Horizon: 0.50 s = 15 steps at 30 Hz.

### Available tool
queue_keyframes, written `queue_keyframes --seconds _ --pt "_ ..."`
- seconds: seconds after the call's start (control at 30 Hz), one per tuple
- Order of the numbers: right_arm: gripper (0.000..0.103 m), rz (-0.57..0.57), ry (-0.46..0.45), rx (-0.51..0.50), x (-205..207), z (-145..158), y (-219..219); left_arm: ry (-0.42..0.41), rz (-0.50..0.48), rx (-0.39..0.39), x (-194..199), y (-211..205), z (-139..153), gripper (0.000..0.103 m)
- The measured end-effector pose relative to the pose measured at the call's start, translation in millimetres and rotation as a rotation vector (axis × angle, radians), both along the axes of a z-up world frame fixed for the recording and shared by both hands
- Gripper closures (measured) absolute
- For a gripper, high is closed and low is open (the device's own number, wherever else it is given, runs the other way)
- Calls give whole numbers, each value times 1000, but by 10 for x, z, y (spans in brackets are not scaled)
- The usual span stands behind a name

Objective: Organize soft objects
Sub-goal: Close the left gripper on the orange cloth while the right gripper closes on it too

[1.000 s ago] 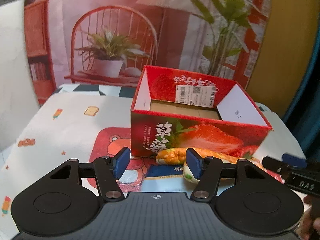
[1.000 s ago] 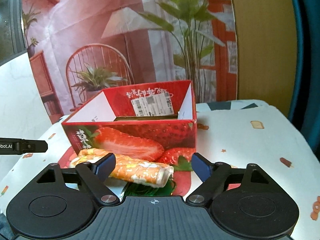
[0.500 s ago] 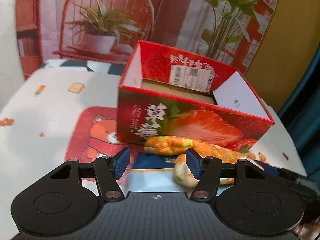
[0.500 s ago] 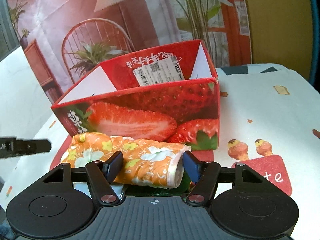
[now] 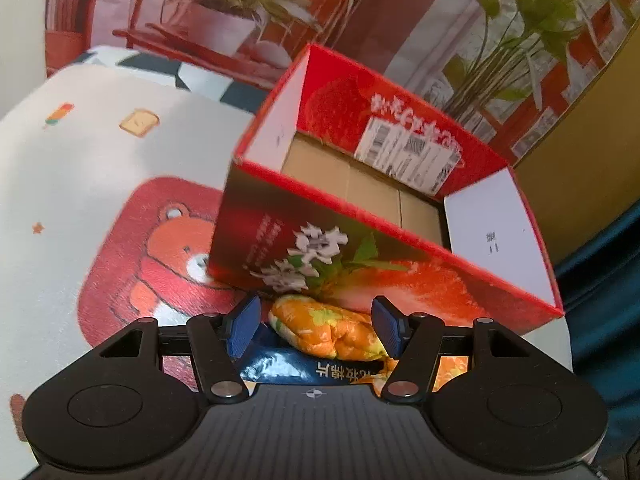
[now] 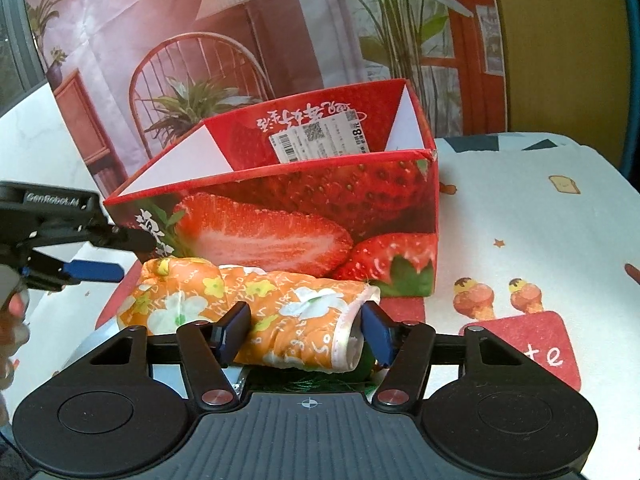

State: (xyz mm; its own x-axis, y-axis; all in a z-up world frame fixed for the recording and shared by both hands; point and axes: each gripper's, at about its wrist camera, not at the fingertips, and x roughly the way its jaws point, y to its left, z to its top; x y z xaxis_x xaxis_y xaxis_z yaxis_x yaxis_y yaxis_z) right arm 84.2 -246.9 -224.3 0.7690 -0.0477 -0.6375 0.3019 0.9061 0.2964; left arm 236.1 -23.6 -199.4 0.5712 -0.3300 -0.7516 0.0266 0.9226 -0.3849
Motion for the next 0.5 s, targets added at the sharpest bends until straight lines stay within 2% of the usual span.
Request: queue_keyframes --seconds 0.23,0.37,0.43,0.5 --pt "49 8 1 -18 -15 -20 3 59 11 -75 84 30 -172 40" --pt "51 14 1 -29 -5 -26 13 73 7 -92 124 28 -213 40" --pt "51 14 -1 -29 -8 -30 14 71 4 -86 127 12 -215 44" --pt "52 14 -3 -27 -19 -31 13 61 -5 -76 123 -13 -212 60"
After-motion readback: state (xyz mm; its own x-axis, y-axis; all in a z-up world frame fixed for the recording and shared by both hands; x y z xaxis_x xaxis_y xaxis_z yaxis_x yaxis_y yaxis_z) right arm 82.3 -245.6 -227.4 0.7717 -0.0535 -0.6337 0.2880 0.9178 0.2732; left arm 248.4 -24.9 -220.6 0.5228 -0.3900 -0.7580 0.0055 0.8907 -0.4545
